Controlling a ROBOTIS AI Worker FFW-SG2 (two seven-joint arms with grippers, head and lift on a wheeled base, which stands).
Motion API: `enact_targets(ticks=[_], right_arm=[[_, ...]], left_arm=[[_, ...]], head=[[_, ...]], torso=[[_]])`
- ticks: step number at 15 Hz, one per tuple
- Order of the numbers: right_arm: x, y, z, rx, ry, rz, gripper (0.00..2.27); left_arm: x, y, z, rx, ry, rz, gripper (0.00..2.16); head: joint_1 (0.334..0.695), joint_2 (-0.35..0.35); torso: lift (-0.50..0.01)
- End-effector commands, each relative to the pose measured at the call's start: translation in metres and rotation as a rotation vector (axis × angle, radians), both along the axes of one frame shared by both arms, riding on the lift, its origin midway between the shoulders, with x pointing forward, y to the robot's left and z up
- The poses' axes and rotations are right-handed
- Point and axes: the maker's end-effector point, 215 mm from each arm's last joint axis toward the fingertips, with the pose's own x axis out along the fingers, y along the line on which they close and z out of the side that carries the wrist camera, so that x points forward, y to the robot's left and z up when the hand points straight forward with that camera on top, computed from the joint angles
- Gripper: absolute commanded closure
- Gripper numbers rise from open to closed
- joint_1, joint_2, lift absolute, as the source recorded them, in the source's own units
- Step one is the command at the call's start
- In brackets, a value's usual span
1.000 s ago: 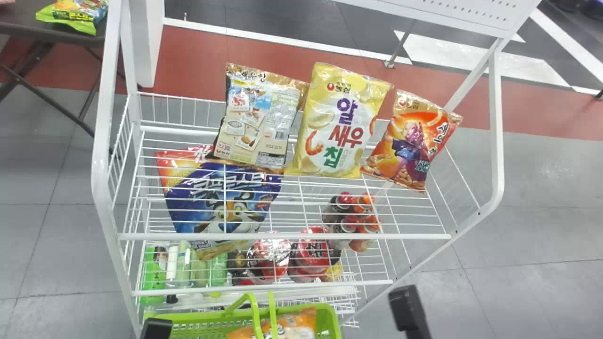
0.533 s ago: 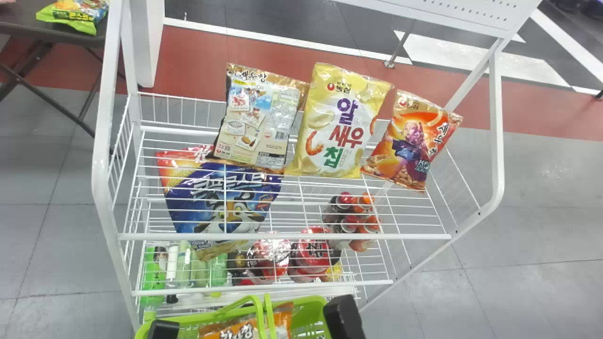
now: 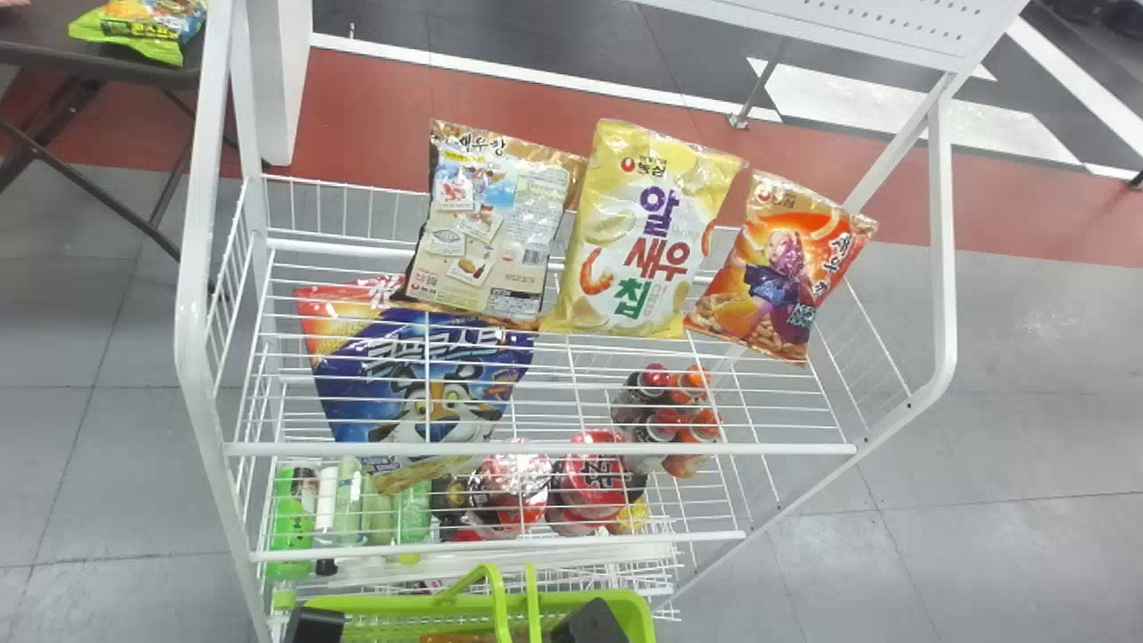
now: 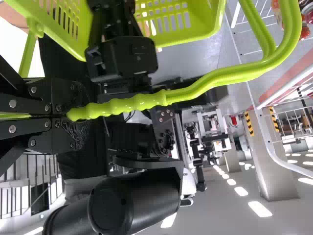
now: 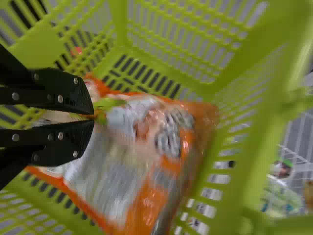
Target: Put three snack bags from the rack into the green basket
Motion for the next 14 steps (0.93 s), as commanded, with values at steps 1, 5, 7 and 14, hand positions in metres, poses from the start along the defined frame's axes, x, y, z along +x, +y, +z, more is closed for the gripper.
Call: enact_targets(ticks=[1,5,7,14], right_arm=[[0.019,-0.012,0.034,-0.004,-0.101,-0.008,0.00],[0.062,-0.016,0.126,0.110,-0.268,-0.069,0.13],[0.078,-0.024,0.165,0.174,-0.300,-0.132,0.14],[0.227,-0.023,0.258,0.286,-0.860,-0.214,0.14]], left_arm=[[0.001,0.000,0.001,-0.004,0.002,0.001,1.49],[0.002,0.001,0.001,-0.006,0.002,0.007,1.49],[0.003,0.001,0.001,-0.010,-0.005,0.014,1.49],[-0.002,-0.005,-0.004,-0.009,-0.014,0.009,1.49]], head=[[0.695,-0.350],[0.695,-0.350],[0.695,-0.350],[0.695,-0.350]], torso=[[0.000],[0.000],[0.000],[0.000]])
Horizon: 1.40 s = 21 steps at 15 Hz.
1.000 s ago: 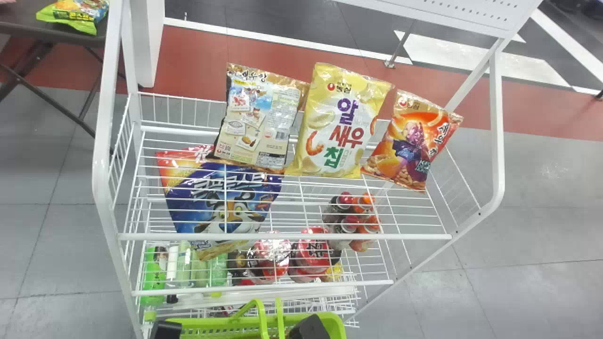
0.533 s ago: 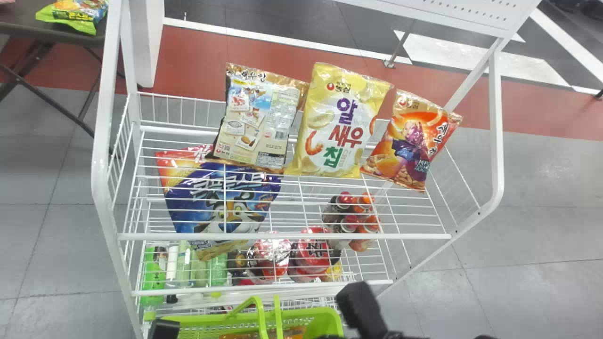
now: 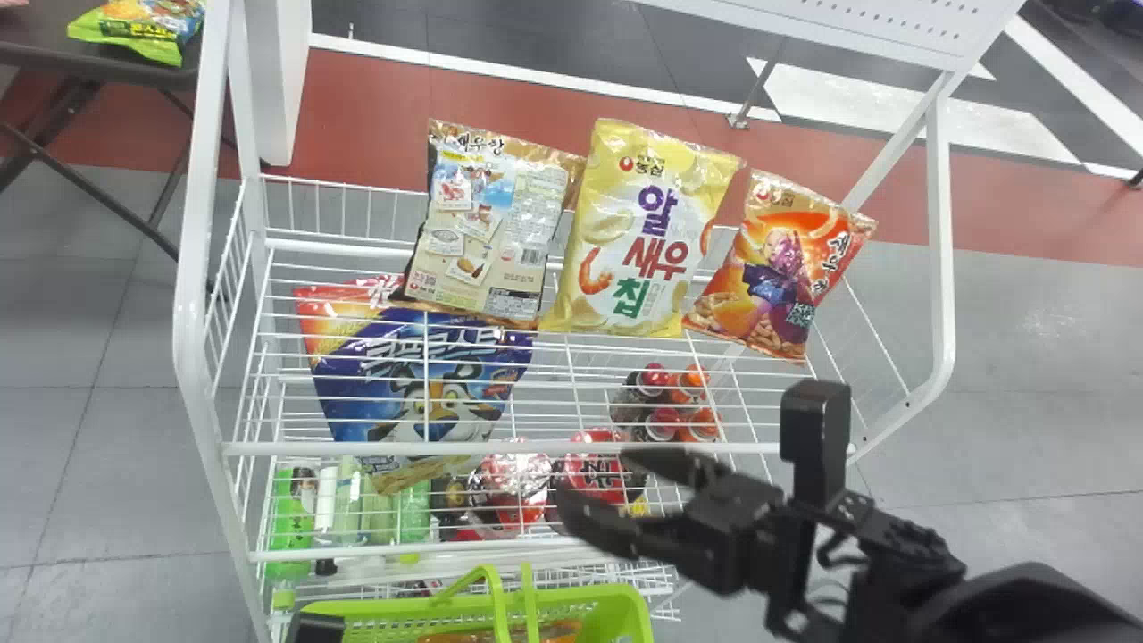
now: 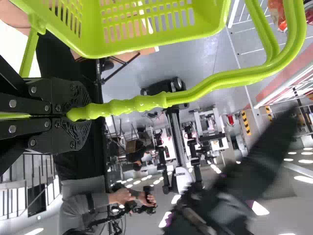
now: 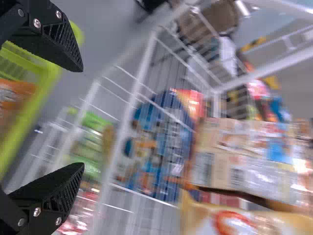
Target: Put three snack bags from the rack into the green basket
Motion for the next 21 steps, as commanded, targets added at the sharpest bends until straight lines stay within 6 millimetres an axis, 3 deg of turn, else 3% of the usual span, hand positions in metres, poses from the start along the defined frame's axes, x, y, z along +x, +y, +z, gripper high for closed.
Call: enact_targets(ticks=[1,4,7,11,13,16,20,21], right_arm=[[0.048,0.023,0.030,0.015,-0.265,-0.013,0.14],[0.093,0.033,0.018,0.012,-0.352,-0.100,0.14],[0.134,0.027,0.017,0.043,-0.420,-0.189,0.14],[0.183,0.037,0.029,0.083,-0.438,-0.214,0.14],[0.199,0.039,0.029,0.091,-0.431,-0.226,0.14],[0.209,0.065,0.003,0.058,-0.371,-0.176,0.15],[0.229,0.084,-0.024,0.000,-0.317,-0.143,0.20],[0.227,0.091,-0.032,-0.023,-0.294,-0.110,0.70]], left_arm=[[0.000,-0.004,-0.001,-0.006,-0.008,-0.001,1.49],[-0.005,-0.008,-0.001,-0.004,-0.003,-0.015,1.49],[-0.010,-0.011,0.001,-0.006,0.000,-0.032,1.49],[-0.013,-0.013,0.002,-0.012,0.005,-0.038,1.49],[-0.015,-0.015,0.004,-0.019,0.006,-0.043,1.49],[-0.017,-0.015,0.005,-0.025,0.007,-0.042,1.49],[-0.012,-0.014,0.004,-0.027,-0.021,-0.024,1.49],[-0.011,-0.013,0.003,-0.025,-0.021,-0.021,1.49]], head=[[0.695,-0.350],[0.695,-0.350],[0.695,-0.350],[0.695,-0.350],[0.695,-0.350],[0.695,-0.350],[0.695,-0.350],[0.695,-0.350]], torso=[[0.000],[0.000],[0.000],[0.000],[0.000],[0.000],[0.000],[0.000]])
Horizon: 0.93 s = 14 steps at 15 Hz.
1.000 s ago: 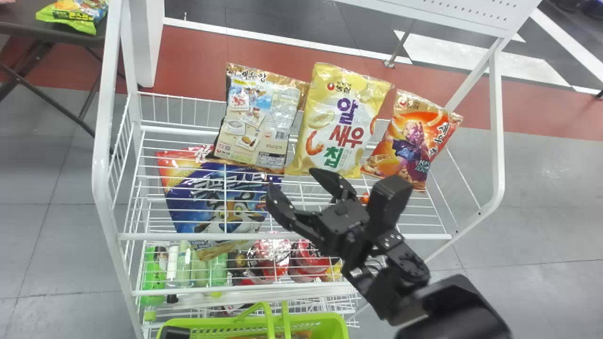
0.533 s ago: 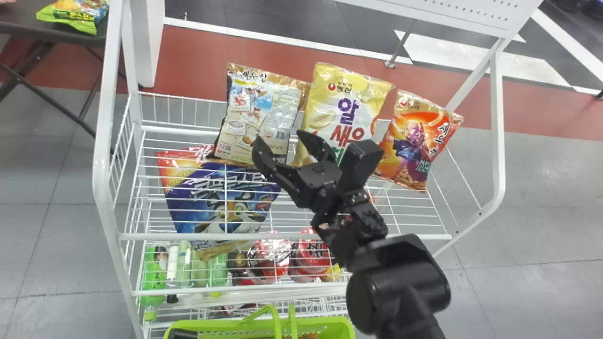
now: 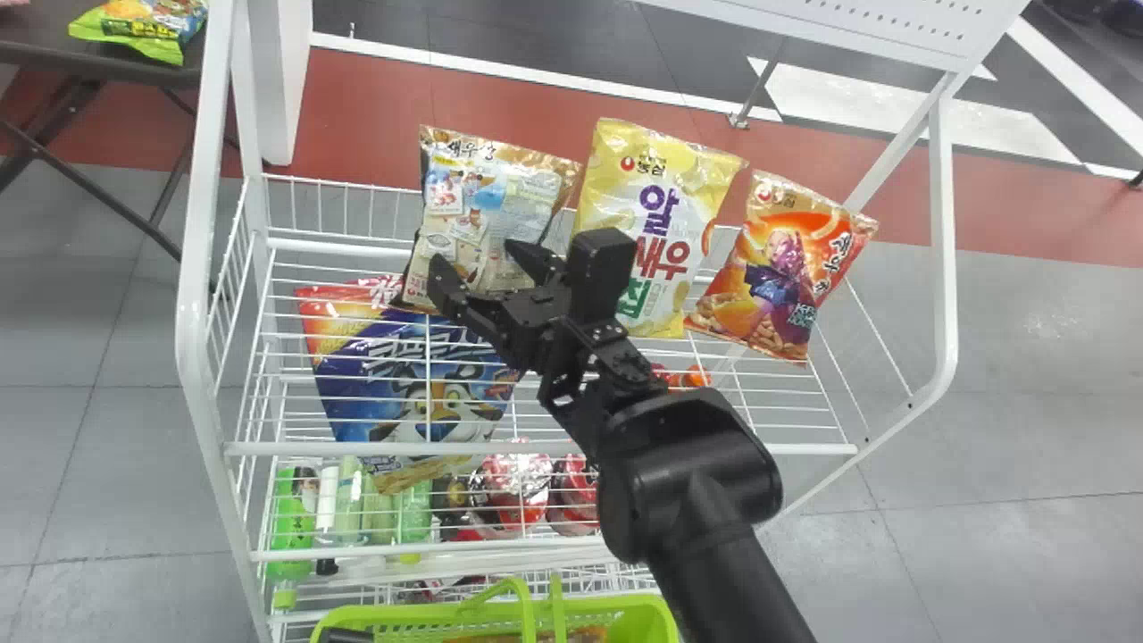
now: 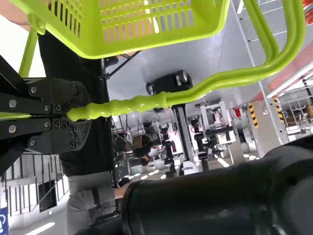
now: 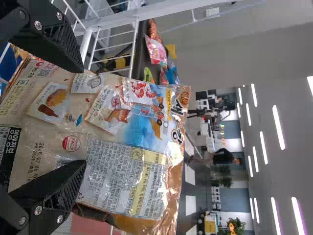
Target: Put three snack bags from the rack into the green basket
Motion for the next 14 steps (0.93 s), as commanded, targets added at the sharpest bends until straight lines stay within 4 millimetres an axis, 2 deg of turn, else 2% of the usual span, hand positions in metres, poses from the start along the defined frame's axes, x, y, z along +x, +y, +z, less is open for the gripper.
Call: enact_targets(ticks=[1,2,4,9,11,14], right_arm=[[-0.005,0.016,-0.020,-0.049,0.067,0.042,1.77],[-0.010,0.019,-0.020,-0.054,0.078,0.048,2.24],[-0.021,0.021,-0.012,-0.073,0.052,0.055,2.25],[-0.043,0.000,0.012,-0.068,-0.005,0.041,2.25],[-0.064,0.001,0.024,-0.063,-0.009,0.092,2.25],[-0.105,0.011,0.059,-0.033,-0.056,0.158,2.25]], left_arm=[[0.004,0.001,-0.003,0.001,-0.003,0.008,1.49],[0.005,0.001,-0.003,0.002,-0.004,0.008,1.49],[0.005,0.000,-0.003,0.001,-0.005,0.006,1.49],[0.005,0.000,-0.002,0.001,-0.007,0.004,1.49],[0.005,0.000,-0.002,0.001,-0.005,0.004,1.49],[0.006,0.000,-0.004,0.010,-0.004,-0.002,1.49]], head=[[0.695,-0.350],[0.695,-0.350],[0.695,-0.350],[0.695,-0.350],[0.695,-0.350],[0.695,-0.350]], torso=[[0.000],[0.000],[0.000],[0.000],[0.000],[0.000]])
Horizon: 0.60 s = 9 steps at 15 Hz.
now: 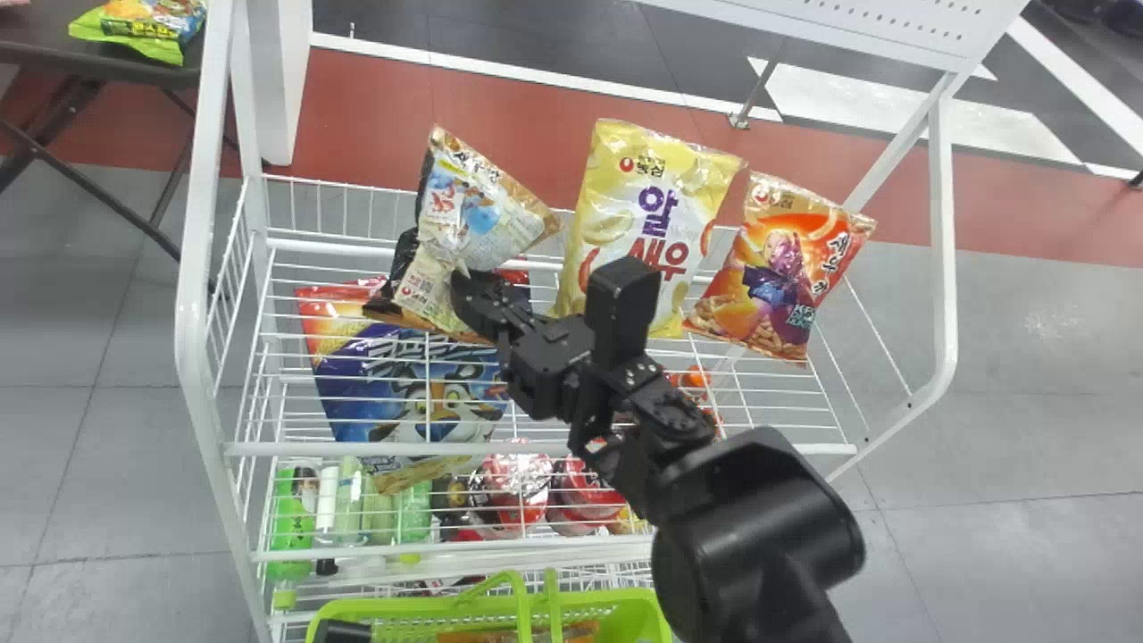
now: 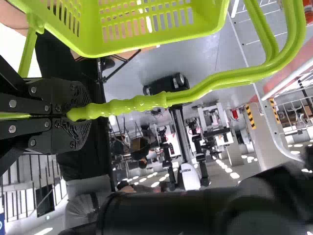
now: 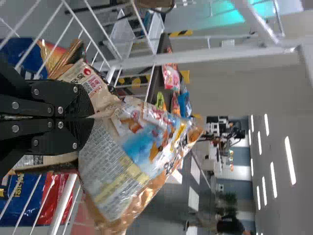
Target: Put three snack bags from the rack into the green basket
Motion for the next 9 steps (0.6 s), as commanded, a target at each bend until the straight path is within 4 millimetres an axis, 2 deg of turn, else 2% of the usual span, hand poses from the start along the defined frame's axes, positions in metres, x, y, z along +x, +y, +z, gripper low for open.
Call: enact_targets(ticks=[1,3,6,7,9], right_arm=[[-0.035,0.001,0.032,-0.005,-0.045,0.033,2.25],[-0.067,-0.014,0.044,-0.046,-0.013,0.052,2.25],[-0.108,-0.055,0.036,-0.113,0.126,0.049,2.25],[-0.118,-0.066,0.028,-0.147,0.191,0.045,2.25],[-0.151,-0.098,-0.007,-0.232,0.415,0.010,2.25]], left_arm=[[-0.001,-0.002,0.000,0.003,0.000,-0.007,1.49],[0.000,-0.002,-0.001,0.005,-0.001,-0.005,1.49],[0.002,0.000,0.000,0.002,0.001,0.000,1.49],[0.004,0.002,0.000,-0.001,0.003,0.008,1.49],[0.007,0.006,-0.002,0.001,-0.001,0.027,1.49]], head=[[0.695,-0.350],[0.695,-0.350],[0.695,-0.350],[0.695,-0.350],[0.695,-0.350]], torso=[[0.000],[0.000],[0.000],[0.000],[0.000]])
